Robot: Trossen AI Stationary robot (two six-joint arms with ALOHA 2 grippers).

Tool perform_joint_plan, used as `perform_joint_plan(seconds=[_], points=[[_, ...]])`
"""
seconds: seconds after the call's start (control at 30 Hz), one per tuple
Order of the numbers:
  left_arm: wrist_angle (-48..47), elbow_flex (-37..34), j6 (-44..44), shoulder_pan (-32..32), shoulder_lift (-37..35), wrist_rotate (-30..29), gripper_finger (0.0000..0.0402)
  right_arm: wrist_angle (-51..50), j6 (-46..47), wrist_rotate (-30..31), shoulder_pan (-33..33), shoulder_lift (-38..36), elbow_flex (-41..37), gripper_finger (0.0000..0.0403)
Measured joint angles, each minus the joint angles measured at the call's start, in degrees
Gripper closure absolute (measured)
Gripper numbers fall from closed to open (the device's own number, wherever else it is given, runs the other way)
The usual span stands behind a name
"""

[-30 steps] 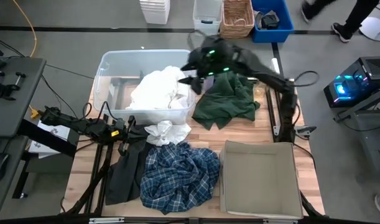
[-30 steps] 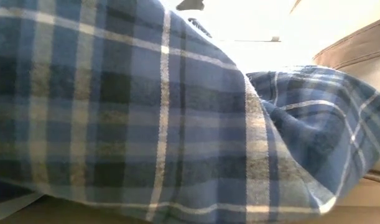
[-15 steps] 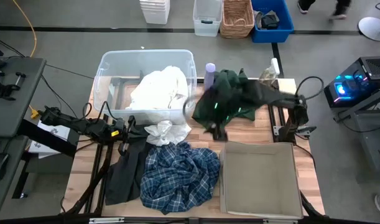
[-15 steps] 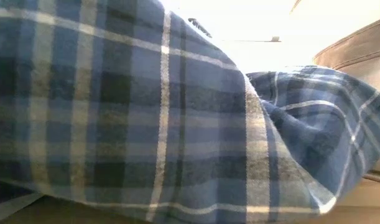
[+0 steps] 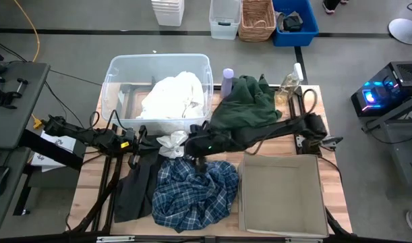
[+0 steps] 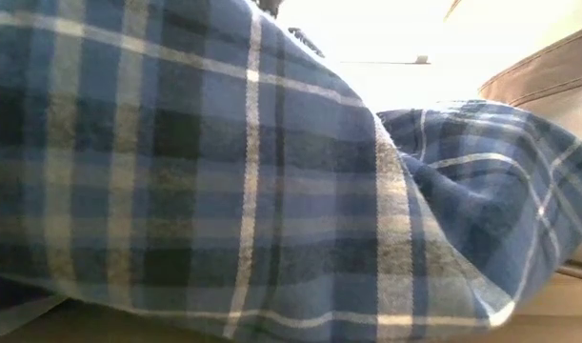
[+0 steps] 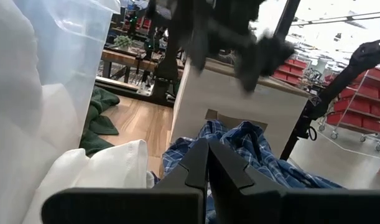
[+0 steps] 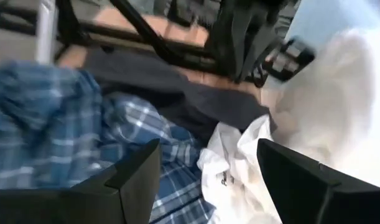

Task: Sort clothes
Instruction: Put the white handkerchief into the transparent bin

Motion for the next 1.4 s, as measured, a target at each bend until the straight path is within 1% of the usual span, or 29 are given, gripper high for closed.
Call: perform_joint_plan(seconds=[0.1,0.27,0.4,0.47,0.57,0.67,0.73,0.83,0.87,0.93,0.97,1.03,1.07,1.1,1.17,1.27,1.33,1.4], points=[[0.01,0.0,-0.02,0.0,0.0,0.0,0.0401,0.79,-1.63,4.01,0.05,3.91,-0.1,0.0144],[0.0,0.0,-0.02,0.0,0.0,0.0,0.0401,3.83,-5.09,11.56,-0.71,9.87,2.71,0.0144],[0.02,0.0,-0.02,0.0,0.0,-0.01,0.0401,5.3,-7.48,15.21,-1.64,12.63,5.77,0.0144],[0.02,0.0,-0.02,0.01,0.0,-0.02,0.0401,5.13,-8.16,15.15,-2.29,13.43,6.97,0.0144],[0.02,0.0,-0.02,0.02,-0.02,-0.02,0.0401,4.82,-10.16,13.11,-2.95,14.17,7.63,0.0144],[0.04,0.0,-0.01,0.02,-0.01,-0.06,0.0401,2.31,-10.0,10.15,-3.7,14.72,7.61,0.0151],[0.0,0.0,-0.02,0.0,-0.01,-0.07,0.0401,0.32,-10.2,9.79,-3.79,14.95,7.58,0.016],[0.02,0.0,0.0,0.02,0.0,-0.07,0.0401,0.49,-11.06,9.81,-3.96,15.52,7.56,0.0182],[0.0,0.0,-0.02,0.02,-0.02,-0.09,0.0401,0.4,-10.94,9.82,-4.04,15.73,7.56,0.0194],[0.0,0.0,-0.02,0.02,-0.02,-0.07,0.0401,0.13,-9.76,9.92,-4.08,16.38,7.56,0.0231],[0.02,0.0,-0.02,0.02,-0.02,-0.07,0.0401,-0.28,-8.71,9.95,-4.1,16.69,7.56,0.0257],[0.02,0.0,-0.02,0.02,-0.02,-0.07,0.0401,-1.73,-6.19,9.59,-4.12,16.97,7.52,0.0329],[0.02,-0.01,-0.02,0.01,-0.02,-0.04,0.0401,-2.26,-4.87,8.49,-4.14,16.96,7.52,0.0364],[0.02,0.0,-0.02,0.02,-0.02,-0.03,0.0401,-2.93,-3.97,6.99,-4.17,16.39,7.52,0.0381],[0.0,0.0,-0.02,0.0,-0.02,-0.02,0.0401,-4.91,-2.12,5.62,-4.16,14.78,7.69,0.0386],[0.04,0.0,-0.02,0.02,-0.02,-0.02,0.0401,-10.01,-2.29,3.27,-3.61,10.84,10.62,0.0396],[-0.19,0.0,-0.02,0.0,0.0,-0.01,0.0401,-12.12,-2.18,-0.89,-3.44,7.75,13.8,0.0396],[-0.28,0.0,-0.01,0.0,-0.02,0.0,0.0401,-14.17,-2.22,-7.03,-3.45,4.6,17.62,0.0398]])
